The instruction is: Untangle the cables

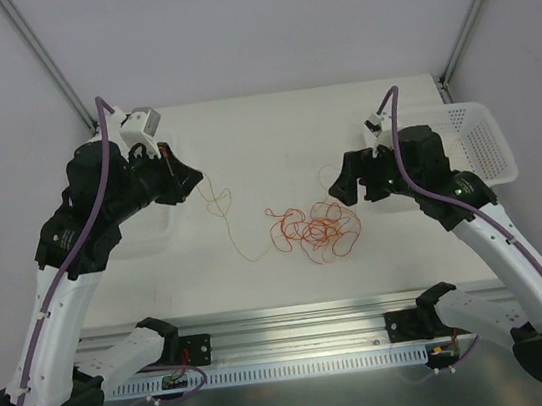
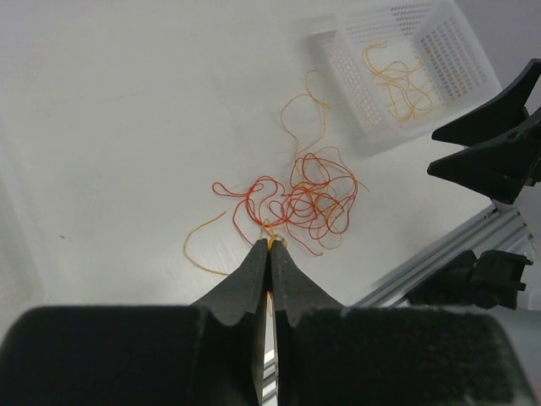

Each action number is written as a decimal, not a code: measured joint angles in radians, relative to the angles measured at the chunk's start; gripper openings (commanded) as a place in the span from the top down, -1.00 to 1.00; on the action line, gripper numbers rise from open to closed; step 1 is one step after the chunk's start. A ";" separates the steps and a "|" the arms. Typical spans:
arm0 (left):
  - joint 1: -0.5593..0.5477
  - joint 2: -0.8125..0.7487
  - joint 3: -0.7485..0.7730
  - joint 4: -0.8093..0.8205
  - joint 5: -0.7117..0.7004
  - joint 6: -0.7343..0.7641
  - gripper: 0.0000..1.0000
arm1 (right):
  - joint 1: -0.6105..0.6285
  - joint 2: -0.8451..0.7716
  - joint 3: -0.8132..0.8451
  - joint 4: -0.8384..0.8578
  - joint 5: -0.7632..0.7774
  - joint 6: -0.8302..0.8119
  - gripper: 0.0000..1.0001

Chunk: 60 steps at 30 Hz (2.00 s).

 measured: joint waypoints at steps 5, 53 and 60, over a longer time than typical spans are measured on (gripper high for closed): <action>0.000 0.010 -0.002 0.050 0.069 -0.030 0.99 | 0.011 -0.045 -0.010 0.057 -0.137 0.005 -0.92; -0.009 -0.073 -0.140 0.111 0.108 -0.065 0.79 | 0.492 0.517 0.287 0.430 -0.410 -0.037 0.99; -0.009 -0.094 -0.149 0.113 0.035 -0.061 0.11 | 0.492 0.460 0.286 0.374 -0.381 -0.047 0.99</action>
